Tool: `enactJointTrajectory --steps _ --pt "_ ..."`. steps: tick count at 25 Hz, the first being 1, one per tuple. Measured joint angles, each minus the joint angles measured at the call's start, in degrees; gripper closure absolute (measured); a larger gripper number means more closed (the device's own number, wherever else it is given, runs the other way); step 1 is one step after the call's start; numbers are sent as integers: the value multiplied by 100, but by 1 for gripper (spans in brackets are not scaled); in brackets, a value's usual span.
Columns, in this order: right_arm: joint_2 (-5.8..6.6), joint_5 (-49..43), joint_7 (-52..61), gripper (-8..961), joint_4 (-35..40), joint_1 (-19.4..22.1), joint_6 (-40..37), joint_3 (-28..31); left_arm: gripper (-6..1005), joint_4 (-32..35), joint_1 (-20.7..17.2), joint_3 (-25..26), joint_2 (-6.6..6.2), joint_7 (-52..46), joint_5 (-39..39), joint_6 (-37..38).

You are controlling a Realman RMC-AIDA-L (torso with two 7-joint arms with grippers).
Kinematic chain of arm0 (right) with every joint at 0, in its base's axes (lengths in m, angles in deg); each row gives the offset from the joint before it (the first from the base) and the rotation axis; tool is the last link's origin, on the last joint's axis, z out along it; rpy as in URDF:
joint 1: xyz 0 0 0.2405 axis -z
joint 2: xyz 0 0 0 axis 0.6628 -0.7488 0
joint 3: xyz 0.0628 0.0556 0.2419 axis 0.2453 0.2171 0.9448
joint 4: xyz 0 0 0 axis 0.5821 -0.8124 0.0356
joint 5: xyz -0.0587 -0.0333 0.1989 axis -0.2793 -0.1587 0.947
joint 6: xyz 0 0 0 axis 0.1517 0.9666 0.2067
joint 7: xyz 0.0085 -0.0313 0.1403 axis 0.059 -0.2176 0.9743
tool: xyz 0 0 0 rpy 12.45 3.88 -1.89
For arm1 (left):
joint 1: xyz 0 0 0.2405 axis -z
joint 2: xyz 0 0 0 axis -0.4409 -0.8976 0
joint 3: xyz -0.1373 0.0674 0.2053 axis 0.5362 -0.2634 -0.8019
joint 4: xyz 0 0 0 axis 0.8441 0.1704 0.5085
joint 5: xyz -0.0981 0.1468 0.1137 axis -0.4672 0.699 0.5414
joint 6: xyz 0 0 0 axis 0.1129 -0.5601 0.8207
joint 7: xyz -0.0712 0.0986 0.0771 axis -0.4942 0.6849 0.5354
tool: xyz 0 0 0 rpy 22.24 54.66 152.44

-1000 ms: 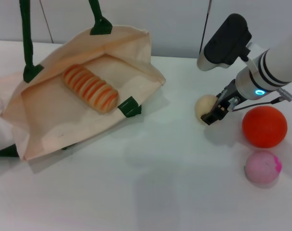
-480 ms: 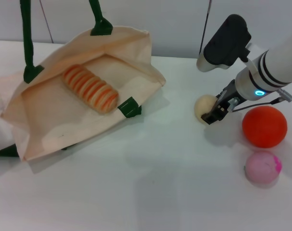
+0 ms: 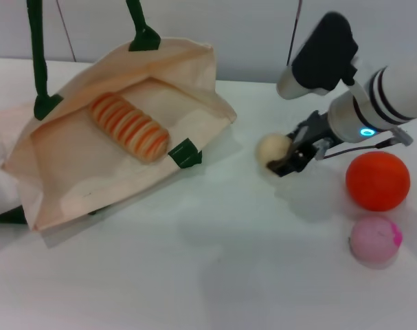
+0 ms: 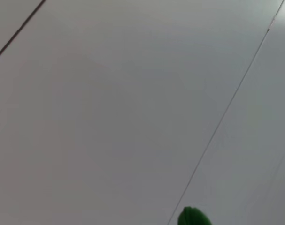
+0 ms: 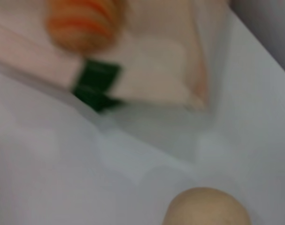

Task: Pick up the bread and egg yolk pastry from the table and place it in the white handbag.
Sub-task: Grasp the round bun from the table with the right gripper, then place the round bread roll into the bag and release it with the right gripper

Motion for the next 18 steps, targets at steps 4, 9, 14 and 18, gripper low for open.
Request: enactJointTrajectory --steps 4,9,14,18 --pt "29 235 -159 306 1264 586 629 76 853 0 -15 -4 -9 0 0 -2" --pt "26 585 -403 312 2217 1001 1105 61 852 0 -1 -17 -15 -41 3 -37" --pt "7 1408 -936 318 2021 826 1032 -149 850 0 223 -24 72 -96 7 -351" --pt "-8 1817 -969 324 1478 359 556 -596 849 -1 362 -83 103 -145 34 -530"
